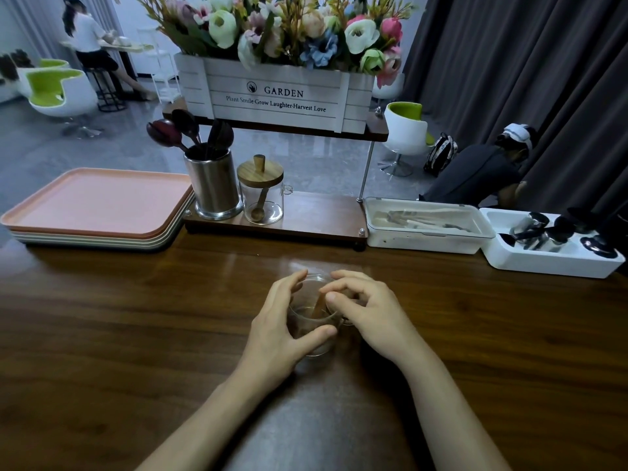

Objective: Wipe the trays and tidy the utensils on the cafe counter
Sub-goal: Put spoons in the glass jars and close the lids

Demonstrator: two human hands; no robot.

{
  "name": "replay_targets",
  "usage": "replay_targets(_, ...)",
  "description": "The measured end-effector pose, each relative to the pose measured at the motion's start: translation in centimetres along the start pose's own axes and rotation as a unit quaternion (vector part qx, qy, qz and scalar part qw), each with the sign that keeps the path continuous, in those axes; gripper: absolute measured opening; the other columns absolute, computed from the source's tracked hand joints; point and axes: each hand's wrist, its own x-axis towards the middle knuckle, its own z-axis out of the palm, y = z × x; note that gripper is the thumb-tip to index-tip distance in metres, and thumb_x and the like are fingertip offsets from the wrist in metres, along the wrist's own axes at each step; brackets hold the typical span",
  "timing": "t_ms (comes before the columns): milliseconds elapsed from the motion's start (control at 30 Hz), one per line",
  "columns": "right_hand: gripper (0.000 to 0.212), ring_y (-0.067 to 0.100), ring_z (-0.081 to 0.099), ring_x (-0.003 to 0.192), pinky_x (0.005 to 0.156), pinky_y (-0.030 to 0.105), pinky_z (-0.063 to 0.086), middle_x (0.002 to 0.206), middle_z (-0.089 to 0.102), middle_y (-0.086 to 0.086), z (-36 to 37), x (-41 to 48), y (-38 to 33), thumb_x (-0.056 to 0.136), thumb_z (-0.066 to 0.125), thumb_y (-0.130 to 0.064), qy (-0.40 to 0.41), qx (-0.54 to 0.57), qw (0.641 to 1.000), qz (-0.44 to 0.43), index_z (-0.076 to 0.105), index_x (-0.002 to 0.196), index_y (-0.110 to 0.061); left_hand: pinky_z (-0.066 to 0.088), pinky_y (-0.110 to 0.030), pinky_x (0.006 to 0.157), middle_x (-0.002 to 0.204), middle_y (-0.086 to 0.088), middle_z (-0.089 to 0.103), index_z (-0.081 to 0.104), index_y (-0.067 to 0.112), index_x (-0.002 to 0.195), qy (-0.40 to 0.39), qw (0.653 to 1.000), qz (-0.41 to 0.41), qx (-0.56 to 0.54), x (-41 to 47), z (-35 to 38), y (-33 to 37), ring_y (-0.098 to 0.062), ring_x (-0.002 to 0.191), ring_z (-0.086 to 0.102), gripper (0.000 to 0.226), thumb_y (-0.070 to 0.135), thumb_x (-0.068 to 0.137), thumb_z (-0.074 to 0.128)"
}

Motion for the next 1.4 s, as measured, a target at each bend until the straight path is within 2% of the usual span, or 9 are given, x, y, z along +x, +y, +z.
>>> replay_targets(167, 0.017, 0.004, 0.067, 0.096, 0.087, 0.027, 0.051, 0.1, 0.074, -0.011, -0.8, 0.6, 2.8, 0.093, 0.069, -0.017, 0.16, 0.031, 0.986, 0.02, 0.077, 0.097, -0.032, 0.042, -0.029, 0.112, 0.143, 0.024, 0.046, 0.041, 0.034, 0.15, -0.001, 1.0, -0.005, -0.006, 0.1, 0.0, 0.1, -0.006, 0.138, 0.047, 0.089, 0.052, 0.073, 0.082)
replay_targets(333, 0.032, 0.012, 0.055, 0.123, 0.102, 0.026, 0.04, 0.126, 0.064, -0.01, -0.5, 1.7, 5.8, 0.085, 0.079, -0.031, 0.148, -0.103, 0.979, 0.097, 0.074, 0.116, -0.029, 0.042, -0.029, 0.112, 0.142, 0.027, 0.046, 0.041, 0.036, 0.149, 0.0, 1.0, -0.008, -0.006, 0.0, 0.1, 0.2, -0.005, 0.137, 0.047, 0.088, 0.052, 0.073, 0.081)
replay_targets(433, 0.035, 0.016, 0.046, 0.135, 0.113, 0.036, 0.035, 0.138, 0.058, -0.007, -0.1, 1.8, 6.3, 0.084, 0.079, -0.036, 0.128, -0.149, 0.974, 0.11, 0.073, 0.118, -0.031, 0.043, -0.031, 0.112, 0.142, 0.026, 0.046, 0.04, 0.035, 0.149, -0.001, 1.0, -0.007, -0.008, 0.0, 0.1, 0.1, -0.005, 0.137, 0.047, 0.088, 0.051, 0.073, 0.082)
replay_targets(600, 0.025, 0.015, 0.057, 0.121, 0.104, 0.036, 0.044, 0.127, 0.064, -0.008, -0.9, 1.9, 5.9, 0.084, 0.079, -0.031, 0.173, -0.141, 0.973, 0.064, 0.076, 0.109, -0.026, 0.041, -0.027, 0.112, 0.143, 0.027, 0.045, 0.038, 0.036, 0.151, -0.007, 1.0, -0.011, -0.01, 0.0, 0.0, 0.2, -0.003, 0.138, 0.046, 0.091, 0.053, 0.073, 0.081)
replay_targets(700, 0.015, 0.007, 0.061, 0.11, 0.094, 0.026, 0.046, 0.116, 0.066, -0.014, -2.1, 2.1, 3.8, 0.086, 0.078, -0.027, 0.208, -0.09, 0.974, 0.018, 0.073, 0.1, -0.031, 0.039, -0.023, 0.112, 0.143, 0.03, 0.042, 0.031, 0.039, 0.155, -0.011, 1.0, -0.016, -0.011, 0.0, 0.0, 0.3, 0.0, 0.138, 0.043, 0.098, 0.055, 0.073, 0.08)
replay_targets(933, 0.02, -0.002, 0.062, 0.11, 0.094, 0.014, 0.044, 0.117, 0.067, -0.016, -1.5, 1.0, -1.5, 0.084, 0.08, -0.017, 0.123, 0.015, 0.99, -0.064, 0.077, 0.103, -0.022, 0.038, -0.032, 0.116, 0.151, 0.025, 0.044, 0.009, 0.055, 0.157, 0.004, 0.999, -0.042, -0.03, 0.1, -0.2, 0.5, 0.005, 0.139, 0.042, 0.12, 0.059, 0.065, 0.086)
replay_targets(1100, 0.025, -0.001, 0.058, 0.117, 0.107, 0.039, 0.044, 0.122, 0.063, -0.024, 0.7, 0.4, -1.9, 0.08, 0.078, -0.037, 0.071, -0.033, 0.995, -0.068, 0.076, 0.105, -0.034, 0.038, -0.038, 0.118, 0.151, 0.021, 0.048, 0.002, 0.066, 0.151, 0.013, 0.998, -0.06, -0.031, 0.0, -0.4, 0.8, 0.004, 0.138, 0.044, 0.128, 0.063, 0.055, 0.087)
replay_targets(1200, 0.026, -0.004, 0.056, 0.117, 0.105, 0.034, 0.046, 0.124, 0.062, -0.023, 1.4, 0.2, -1.9, 0.084, 0.079, -0.027, 0.062, -0.054, 0.995, -0.064, 0.076, 0.11, -0.03, 0.042, -0.037, 0.115, 0.146, 0.022, 0.053, 0.007, 0.066, 0.15, 0.012, 0.997, -0.062, -0.034, -0.1, -0.4, 0.7, 0.003, 0.135, 0.049, 0.127, 0.064, 0.053, 0.088)
replay_targets(1400, 0.025, -0.005, 0.055, 0.118, 0.103, 0.025, 0.044, 0.127, 0.06, -0.024, 1.9, 0.0, -1.4, 0.087, 0.076, -0.03, 0.066, -0.086, 0.992, -0.068, 0.075, 0.112, -0.027, 0.045, -0.036, 0.11, 0.14, 0.036, 0.048, 0.03, 0.062, 0.143, 0.01, 0.998, -0.056, -0.027, -0.1, -0.3, 0.3, 0.004, 0.13, 0.05, 0.107, 0.068, 0.052, 0.086)
